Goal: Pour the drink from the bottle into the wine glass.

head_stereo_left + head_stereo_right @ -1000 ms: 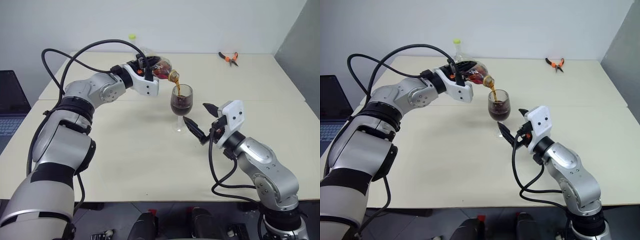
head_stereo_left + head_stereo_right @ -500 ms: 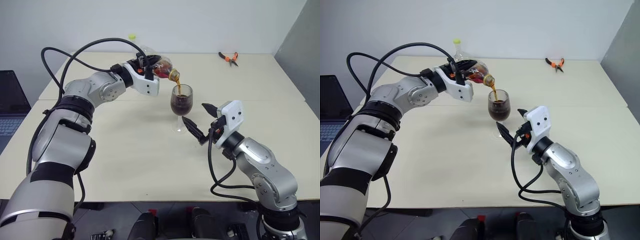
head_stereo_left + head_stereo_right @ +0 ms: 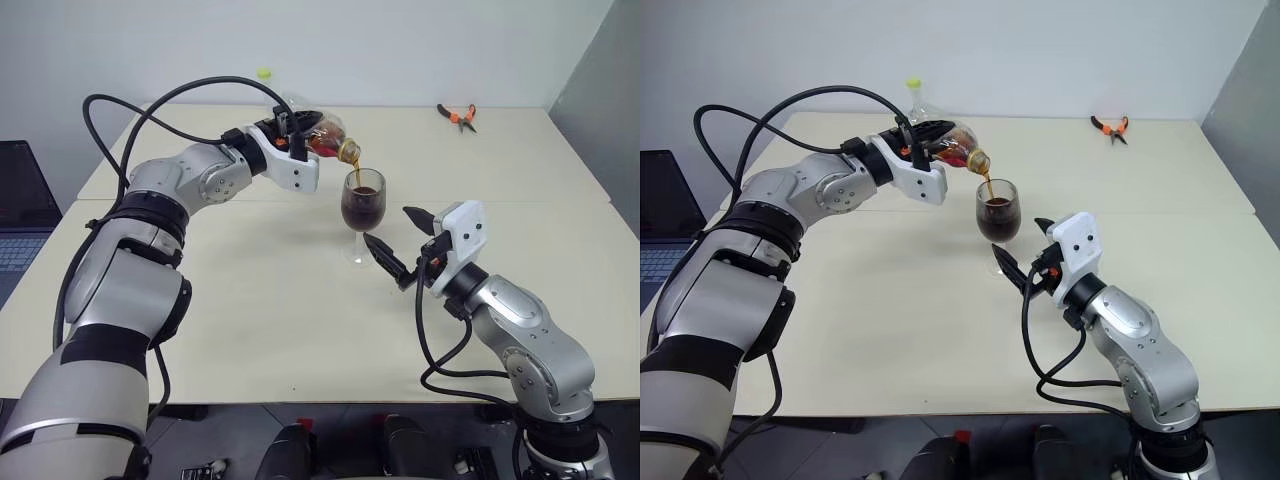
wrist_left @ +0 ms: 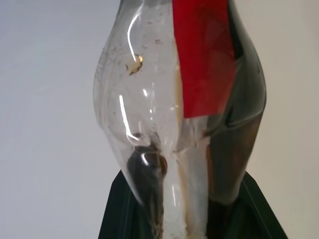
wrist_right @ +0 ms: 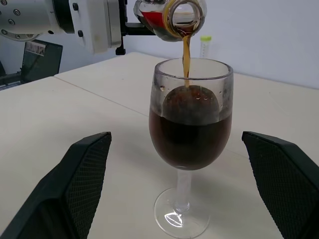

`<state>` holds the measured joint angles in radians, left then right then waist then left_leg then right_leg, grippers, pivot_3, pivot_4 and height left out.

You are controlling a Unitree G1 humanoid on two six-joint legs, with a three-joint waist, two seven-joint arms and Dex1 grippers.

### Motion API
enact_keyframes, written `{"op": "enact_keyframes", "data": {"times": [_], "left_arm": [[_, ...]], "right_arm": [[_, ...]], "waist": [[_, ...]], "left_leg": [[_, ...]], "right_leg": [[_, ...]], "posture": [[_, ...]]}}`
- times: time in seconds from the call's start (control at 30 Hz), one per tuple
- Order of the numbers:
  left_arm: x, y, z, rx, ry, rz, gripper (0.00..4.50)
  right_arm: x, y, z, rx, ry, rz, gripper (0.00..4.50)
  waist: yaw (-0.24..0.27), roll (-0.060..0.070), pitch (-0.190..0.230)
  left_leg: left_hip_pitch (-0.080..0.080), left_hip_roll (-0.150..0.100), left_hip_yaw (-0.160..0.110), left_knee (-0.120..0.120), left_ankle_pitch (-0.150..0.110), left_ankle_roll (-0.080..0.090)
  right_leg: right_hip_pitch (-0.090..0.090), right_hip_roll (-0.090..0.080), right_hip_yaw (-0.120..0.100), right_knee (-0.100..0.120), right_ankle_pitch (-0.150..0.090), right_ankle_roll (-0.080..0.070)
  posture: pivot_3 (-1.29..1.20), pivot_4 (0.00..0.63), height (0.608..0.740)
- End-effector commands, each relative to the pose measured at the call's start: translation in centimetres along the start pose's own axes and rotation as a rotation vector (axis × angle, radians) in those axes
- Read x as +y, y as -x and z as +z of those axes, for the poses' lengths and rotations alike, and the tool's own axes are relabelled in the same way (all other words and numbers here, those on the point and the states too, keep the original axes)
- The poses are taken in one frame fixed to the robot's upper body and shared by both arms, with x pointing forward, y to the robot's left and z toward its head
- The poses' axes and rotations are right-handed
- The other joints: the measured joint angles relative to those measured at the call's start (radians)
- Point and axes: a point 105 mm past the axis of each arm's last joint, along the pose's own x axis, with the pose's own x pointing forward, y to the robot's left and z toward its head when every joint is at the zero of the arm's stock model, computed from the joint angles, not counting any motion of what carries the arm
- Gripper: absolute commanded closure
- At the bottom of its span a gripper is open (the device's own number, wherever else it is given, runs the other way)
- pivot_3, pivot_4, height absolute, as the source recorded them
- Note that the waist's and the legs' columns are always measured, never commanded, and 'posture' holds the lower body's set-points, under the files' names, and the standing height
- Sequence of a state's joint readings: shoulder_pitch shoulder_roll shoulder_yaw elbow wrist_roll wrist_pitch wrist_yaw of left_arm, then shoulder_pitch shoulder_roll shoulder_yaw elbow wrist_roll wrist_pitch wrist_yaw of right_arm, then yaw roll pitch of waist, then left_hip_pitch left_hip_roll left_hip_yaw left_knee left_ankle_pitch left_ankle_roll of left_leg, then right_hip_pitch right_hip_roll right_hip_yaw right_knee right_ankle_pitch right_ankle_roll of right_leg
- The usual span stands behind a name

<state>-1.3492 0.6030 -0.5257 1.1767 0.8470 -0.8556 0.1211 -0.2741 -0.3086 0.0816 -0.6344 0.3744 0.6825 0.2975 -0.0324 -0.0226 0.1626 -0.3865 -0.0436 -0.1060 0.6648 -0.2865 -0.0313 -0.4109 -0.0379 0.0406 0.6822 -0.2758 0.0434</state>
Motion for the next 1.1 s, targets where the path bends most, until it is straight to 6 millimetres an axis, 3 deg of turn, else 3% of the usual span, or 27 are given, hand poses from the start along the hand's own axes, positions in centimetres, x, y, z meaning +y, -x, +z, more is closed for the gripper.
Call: {"op": "enact_keyframes", "data": {"times": [0.03,0.67,0.87,1.1], "left_arm": [[2.3,-0.4,0.1,-0.014,-0.024,0.063,3.76],[1.7,-0.4,1.1,-0.049,0.159,0.089,3.76],[1.7,-0.1,0.3,-0.006,0.415,0.168,3.76],[1.7,1.1,-2.3,0.080,0.872,0.342,3.76]], "right_arm": [[0.5,0.1,1.5,-0.063,0.031,0.014,0.00],[0.7,-0.1,1.3,-0.065,0.041,0.026,0.00],[0.8,0.0,1.1,-0.060,0.057,0.035,0.00],[1.1,0.4,1.0,-0.059,0.105,0.067,0.00]], "waist": [[0.000,0.000,0.000],[-0.001,0.000,0.000],[-0.001,0.000,0.000],[-0.006,0.000,0.000]], "left_leg": [[0.000,0.000,0.000,0.000,0.000,0.000],[0.000,0.000,0.000,0.000,0.000,0.000],[0.000,0.001,0.000,0.000,0.000,0.000],[0.000,0.001,0.000,0.001,0.000,0.000]], "right_leg": [[0.000,0.000,0.000,0.000,0.000,0.000],[0.000,0.000,0.000,0.000,0.000,0.000],[0.000,0.000,0.000,0.000,0.000,0.000],[0.000,0.000,0.000,0.001,0.000,0.000]], "posture": [[0.00,0.150,0.740],[0.00,0.150,0.740],[0.00,0.150,0.740],[0.00,0.150,0.740]]}}
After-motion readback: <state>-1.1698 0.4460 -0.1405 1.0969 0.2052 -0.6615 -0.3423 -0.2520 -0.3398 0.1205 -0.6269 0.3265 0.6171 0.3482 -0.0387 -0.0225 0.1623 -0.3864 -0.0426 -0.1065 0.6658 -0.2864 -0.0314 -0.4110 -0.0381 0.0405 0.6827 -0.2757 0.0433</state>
